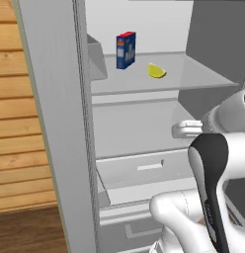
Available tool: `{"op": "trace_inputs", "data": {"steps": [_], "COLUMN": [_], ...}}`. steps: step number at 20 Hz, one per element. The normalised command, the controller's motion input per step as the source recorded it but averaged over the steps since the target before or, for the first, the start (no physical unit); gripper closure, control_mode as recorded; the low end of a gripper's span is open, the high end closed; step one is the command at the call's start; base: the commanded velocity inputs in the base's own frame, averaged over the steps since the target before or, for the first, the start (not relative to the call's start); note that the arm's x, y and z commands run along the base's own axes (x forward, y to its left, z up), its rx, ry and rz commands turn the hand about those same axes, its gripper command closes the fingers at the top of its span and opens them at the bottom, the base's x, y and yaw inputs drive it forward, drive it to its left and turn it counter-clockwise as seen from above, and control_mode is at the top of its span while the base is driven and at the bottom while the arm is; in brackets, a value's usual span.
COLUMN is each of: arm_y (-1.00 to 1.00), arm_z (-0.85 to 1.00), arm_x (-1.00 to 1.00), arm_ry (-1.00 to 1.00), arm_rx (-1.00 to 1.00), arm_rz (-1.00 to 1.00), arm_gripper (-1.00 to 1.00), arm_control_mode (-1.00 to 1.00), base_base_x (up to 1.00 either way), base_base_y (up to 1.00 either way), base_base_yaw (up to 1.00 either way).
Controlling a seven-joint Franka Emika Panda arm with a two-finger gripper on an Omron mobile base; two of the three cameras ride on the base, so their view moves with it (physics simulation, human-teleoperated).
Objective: Grab a lemon wedge from the fridge and one ice cube from the ice bowl, and put them in the glass of lemonade.
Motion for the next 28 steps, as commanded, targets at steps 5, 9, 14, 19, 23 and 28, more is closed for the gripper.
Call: {"op": "trace_inputs", "data": {"steps": [5, 9, 14, 19, 23, 28], "arm_y": [-0.01, 0.07, -0.01, -0.02, 0.00, -0.02], "arm_z": [0.37, 0.74, 0.90, 1.00, 0.34, -0.45], "arm_x": [-0.88, -0.12, 0.32, 0.07, 0.33, 0.89], "arm_ry": [-0.26, -0.14, 0.03, 0.15, 0.06, 0.00], "arm_rx": [0.15, 0.10, 0.15, 0.06, -0.01, 0.00], "arm_rz": [0.00, 0.05, 0.04, 0.10, 0.10, 0.03], "arm_gripper": [-1.00, -1.00, -1.00, -1.00, -1.00, -1.00], "arm_control_mode": [-1.00, -1.00, -1.00, -1.00, -1.00, -1.00], "base_base_x": [0.00, 0.00, 0.00, 0.00, 0.00, 0.00], "base_base_y": [0.00, 0.00, 0.00, 0.00, 0.00, 0.00], "base_base_yaw": [0.00, 0.00, 0.00, 0.00, 0.00, 0.00]}}
